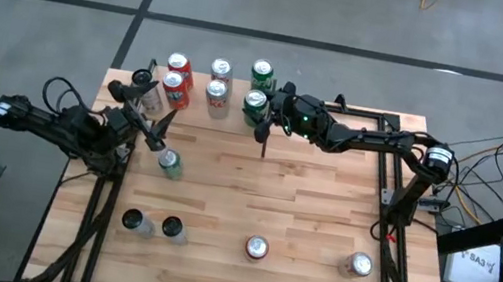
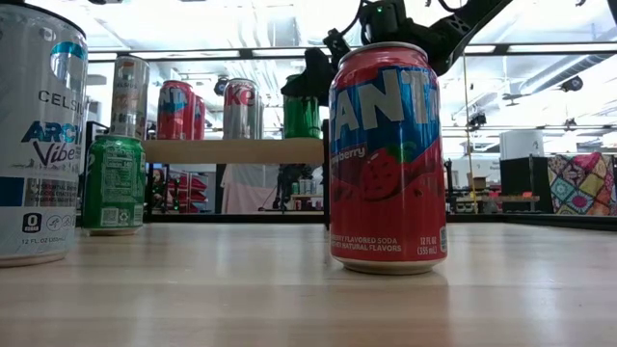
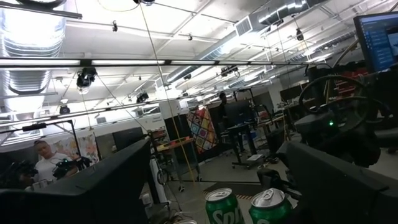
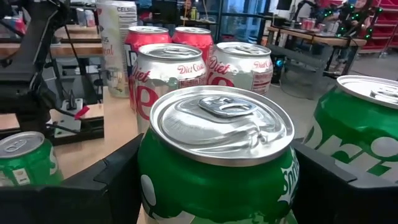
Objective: Place canned beverage on shelf
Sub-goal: Put the bottom green soda can aligned with the other green soda can on the shelf
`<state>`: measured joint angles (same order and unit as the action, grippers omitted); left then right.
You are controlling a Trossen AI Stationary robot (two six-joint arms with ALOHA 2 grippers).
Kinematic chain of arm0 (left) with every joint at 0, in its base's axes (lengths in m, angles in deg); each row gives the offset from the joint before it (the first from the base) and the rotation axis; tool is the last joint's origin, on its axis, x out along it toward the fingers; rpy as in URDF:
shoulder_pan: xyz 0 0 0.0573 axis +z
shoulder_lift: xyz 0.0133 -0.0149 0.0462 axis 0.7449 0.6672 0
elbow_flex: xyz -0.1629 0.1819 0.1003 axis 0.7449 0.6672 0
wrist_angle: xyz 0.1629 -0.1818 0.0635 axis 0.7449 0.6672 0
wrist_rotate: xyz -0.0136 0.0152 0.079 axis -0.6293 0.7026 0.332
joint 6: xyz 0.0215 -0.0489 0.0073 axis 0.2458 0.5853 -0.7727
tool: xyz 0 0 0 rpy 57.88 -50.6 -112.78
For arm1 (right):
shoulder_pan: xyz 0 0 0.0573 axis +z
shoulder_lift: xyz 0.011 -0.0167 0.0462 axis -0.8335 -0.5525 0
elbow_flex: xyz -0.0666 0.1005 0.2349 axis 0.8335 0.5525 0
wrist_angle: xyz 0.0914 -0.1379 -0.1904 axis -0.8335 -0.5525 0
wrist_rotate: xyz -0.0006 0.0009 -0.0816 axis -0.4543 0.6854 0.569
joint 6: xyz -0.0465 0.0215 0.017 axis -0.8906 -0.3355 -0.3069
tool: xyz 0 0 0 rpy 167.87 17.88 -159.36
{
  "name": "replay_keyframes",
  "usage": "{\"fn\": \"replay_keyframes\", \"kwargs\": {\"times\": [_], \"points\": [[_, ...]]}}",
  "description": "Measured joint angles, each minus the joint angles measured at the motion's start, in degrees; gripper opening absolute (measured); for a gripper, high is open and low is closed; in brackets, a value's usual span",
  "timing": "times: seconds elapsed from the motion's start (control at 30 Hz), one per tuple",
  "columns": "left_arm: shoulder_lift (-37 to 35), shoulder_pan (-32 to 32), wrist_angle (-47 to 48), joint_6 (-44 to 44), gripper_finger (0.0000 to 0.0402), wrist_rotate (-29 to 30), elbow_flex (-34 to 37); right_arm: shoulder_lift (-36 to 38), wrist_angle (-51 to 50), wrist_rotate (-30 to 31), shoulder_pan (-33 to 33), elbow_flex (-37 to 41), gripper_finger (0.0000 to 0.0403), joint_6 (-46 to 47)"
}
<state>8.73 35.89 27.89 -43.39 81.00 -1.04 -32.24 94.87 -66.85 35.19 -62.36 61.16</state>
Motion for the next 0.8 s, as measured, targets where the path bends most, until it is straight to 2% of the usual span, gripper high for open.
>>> {"fn": "replay_keyframes", "kwargs": {"times": [0.23,0.4,0.47,0.8], "points": [[0.0,0.0,0.0,0.0,0.0361,0.0,0.1,0.0,0.3,0.3,0.0,0.1,0.0294,1.1],[0.0,0.0,0.0,-0.1,0.0361,0.0,0.2,-0.1,0.2,0.4,-0.1,0.1,0.0365,3.1],[0.0,0.0,0.0,-0.1,0.0361,0.0,0.2,-0.1,0.0,0.4,-0.1,0.1,0.0382,3.7],[0.0,0.0,0.0,-0.2,0.0361,0.0,0.2,0.9,1.3,0.4,-0.1,0.1,0.0393,3.7]]}}
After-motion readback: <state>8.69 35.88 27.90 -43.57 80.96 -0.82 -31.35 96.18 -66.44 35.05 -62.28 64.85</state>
